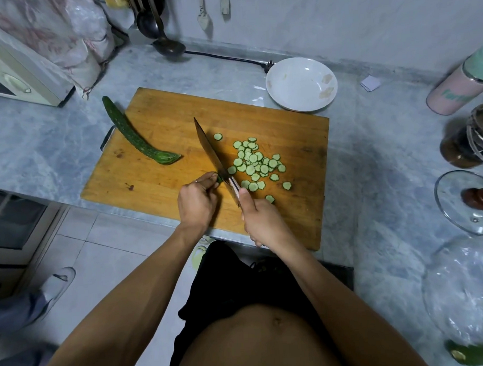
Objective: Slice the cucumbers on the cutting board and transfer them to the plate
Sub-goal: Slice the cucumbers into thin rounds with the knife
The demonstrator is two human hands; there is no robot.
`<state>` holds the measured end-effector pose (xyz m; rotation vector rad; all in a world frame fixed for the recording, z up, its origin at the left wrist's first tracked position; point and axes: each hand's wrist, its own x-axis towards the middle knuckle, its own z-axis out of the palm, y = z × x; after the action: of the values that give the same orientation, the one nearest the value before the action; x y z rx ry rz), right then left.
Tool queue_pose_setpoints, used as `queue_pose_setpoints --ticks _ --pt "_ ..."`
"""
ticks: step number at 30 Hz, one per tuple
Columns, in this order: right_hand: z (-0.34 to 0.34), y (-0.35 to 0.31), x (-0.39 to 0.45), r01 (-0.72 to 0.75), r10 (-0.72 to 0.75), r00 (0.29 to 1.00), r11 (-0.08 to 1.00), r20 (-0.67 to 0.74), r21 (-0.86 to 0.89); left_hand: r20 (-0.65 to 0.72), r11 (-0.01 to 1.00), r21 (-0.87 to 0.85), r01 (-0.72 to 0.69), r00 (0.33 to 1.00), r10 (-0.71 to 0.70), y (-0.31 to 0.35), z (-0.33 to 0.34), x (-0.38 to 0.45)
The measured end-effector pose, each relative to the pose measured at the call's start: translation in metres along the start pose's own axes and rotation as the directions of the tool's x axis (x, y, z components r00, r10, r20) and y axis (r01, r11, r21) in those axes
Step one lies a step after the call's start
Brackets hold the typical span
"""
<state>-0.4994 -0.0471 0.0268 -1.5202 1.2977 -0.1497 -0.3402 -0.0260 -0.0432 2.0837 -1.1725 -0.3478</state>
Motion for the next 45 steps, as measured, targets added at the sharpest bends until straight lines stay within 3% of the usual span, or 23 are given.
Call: queue_pose_setpoints --ticks 6,12,38,45 --pt "-0.012 0.007 -0.001 -0.012 0.013 1.0 0.999 -0.022 0.036 -0.026 0.999 -0.031 0.023 0.999 -0.024 0.001 0.0 -0.001" --pt "-0.021 0.017 -0.011 0.011 -0.011 1.0 1.0 0.029 -0.016 -0.055 0.995 -0.019 -0.094 0.994 0.093 -0.007 0.0 -0.004" --pt "-0.009 -0.001 -0.016 0.089 -0.084 0.995 0.99 0.048 -0.112 0.029 0.997 -0.009 -0.081 0.996 0.081 -0.01 -0.002 -0.001" --pt "0.007 0.003 -0.002 0.127 -0.126 0.992 0.973 0.016 -0.192 0.037 0.989 0.026 -0.147 0.989 0.146 -0.014 -0.006 0.0"
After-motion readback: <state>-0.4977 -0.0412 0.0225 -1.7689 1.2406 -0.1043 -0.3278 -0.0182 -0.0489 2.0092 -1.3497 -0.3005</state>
